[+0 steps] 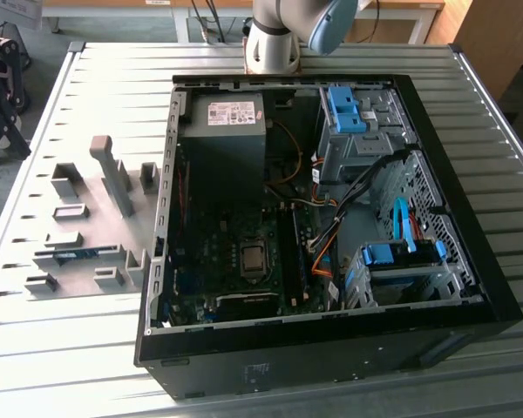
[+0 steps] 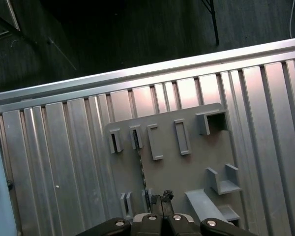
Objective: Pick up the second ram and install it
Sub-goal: 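Pick up the second ram and move it above second insertion slot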
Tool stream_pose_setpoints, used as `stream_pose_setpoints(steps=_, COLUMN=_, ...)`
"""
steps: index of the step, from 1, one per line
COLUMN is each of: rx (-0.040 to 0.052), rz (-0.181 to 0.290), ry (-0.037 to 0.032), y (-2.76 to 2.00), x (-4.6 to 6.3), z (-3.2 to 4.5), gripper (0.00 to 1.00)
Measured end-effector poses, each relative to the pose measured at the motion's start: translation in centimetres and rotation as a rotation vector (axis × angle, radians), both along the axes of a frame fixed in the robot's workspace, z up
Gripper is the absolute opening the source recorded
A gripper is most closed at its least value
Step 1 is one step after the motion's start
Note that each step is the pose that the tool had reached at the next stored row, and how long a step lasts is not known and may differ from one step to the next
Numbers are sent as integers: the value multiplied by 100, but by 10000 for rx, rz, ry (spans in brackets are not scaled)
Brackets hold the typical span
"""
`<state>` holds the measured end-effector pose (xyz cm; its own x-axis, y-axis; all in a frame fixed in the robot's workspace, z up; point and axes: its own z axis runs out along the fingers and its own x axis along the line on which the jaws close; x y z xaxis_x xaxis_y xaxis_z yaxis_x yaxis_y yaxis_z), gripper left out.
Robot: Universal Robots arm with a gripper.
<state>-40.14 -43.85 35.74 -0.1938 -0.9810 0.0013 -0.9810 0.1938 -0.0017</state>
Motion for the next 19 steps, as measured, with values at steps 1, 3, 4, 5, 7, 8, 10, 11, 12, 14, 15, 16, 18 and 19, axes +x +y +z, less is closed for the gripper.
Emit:
stream_pose_setpoints(steps=1, rx=0, rz=0, ry=0, y=0, x=0, z=0, gripper=11)
stream_pose_setpoints(steps=3, rx=0, rz=0, ry=0, y=0, x=0, z=0, gripper=11)
stream_pose_setpoints(steps=4, rx=0, rz=0, ry=0, y=0, x=0, z=0, gripper=11)
stream_pose_setpoints(steps=5, rx=0, rz=0, ry=0, y=0, x=-1, z=0, gripper=11)
stream_pose_setpoints(steps=7, rx=0, rz=0, ry=0, y=0, x=-1, z=0, gripper=17)
stream_pose_setpoints(steps=8, rx=0, rz=0, ry=0, y=0, x=-1, z=0, gripper=23)
stream_pose_setpoints(steps=10, rx=0, rz=0, ry=0, y=0, x=-1, z=0, gripper=29)
stream_pose_setpoints(steps=11, rx=0, rz=0, ry=0, y=0, x=-1, z=0, gripper=29)
stream_pose_setpoints(steps=12, rx=-1, rz=0, ry=1, y=0, x=-1, z=-1, gripper=36)
stream_pose_setpoints(steps=14, rx=0, rz=24, ry=0, y=-1, x=-1, z=-6, gripper=36)
stream_pose_setpoints(steps=15, rx=1, rz=94, ry=-2, y=-1, x=-2, z=-11, gripper=36)
stream_pose_setpoints(steps=16, rx=1, rz=199, ry=-1, y=-1, x=-2, z=-16, gripper=36)
stream_pose_setpoints(steps=18, rx=8, rz=366, ry=2, y=-10, x=-6, z=-40, gripper=36)
stream_pose_setpoints(steps=19, rx=12, rz=368, ry=0, y=-18, x=-13, z=-59, gripper=36)
